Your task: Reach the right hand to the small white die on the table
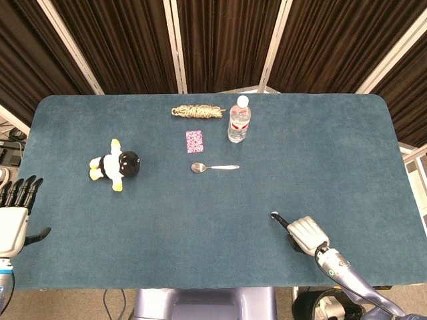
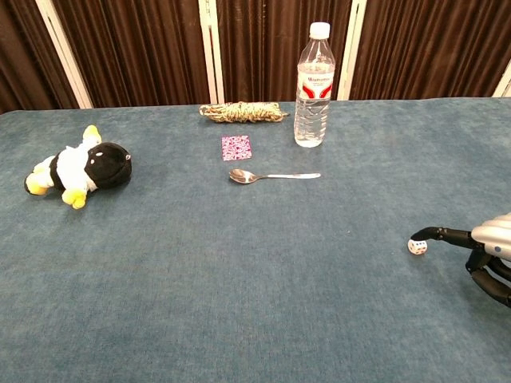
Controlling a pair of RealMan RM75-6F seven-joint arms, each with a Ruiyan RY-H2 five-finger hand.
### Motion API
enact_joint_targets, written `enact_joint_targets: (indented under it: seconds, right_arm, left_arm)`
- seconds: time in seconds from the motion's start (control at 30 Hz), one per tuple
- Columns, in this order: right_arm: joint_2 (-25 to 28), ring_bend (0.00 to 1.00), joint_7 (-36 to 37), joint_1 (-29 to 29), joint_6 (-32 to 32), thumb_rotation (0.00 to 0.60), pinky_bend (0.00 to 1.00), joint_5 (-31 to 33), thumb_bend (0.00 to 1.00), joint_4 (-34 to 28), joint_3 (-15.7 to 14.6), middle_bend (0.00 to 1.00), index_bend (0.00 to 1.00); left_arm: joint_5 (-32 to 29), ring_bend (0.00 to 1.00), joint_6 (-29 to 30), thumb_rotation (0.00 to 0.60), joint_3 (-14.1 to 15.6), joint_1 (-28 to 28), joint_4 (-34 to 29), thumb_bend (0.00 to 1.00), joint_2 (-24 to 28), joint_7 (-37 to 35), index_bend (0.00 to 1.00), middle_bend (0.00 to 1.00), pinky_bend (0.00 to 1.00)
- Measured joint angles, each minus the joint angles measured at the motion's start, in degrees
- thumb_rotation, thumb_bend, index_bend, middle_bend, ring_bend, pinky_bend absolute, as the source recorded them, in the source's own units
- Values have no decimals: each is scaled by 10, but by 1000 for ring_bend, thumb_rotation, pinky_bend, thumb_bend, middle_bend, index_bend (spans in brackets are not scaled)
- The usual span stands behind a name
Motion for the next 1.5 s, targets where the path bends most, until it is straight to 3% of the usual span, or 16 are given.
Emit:
enact_joint_targets:
  seconds: [0.9,1.5]
  right_arm:
    - [3,723,-7,5,-7,600,1000,30,732,1,-14,736,0]
    - [24,723,-7,0,11,600,1000,-5,734,-37,-49,736,0]
  left_arm:
    - [-2,0,0,600,5,-3,-3,0,1,4,0,0,0]
    - [-2,0,1,600,7,-3,-6,0,1,6,0,0,0]
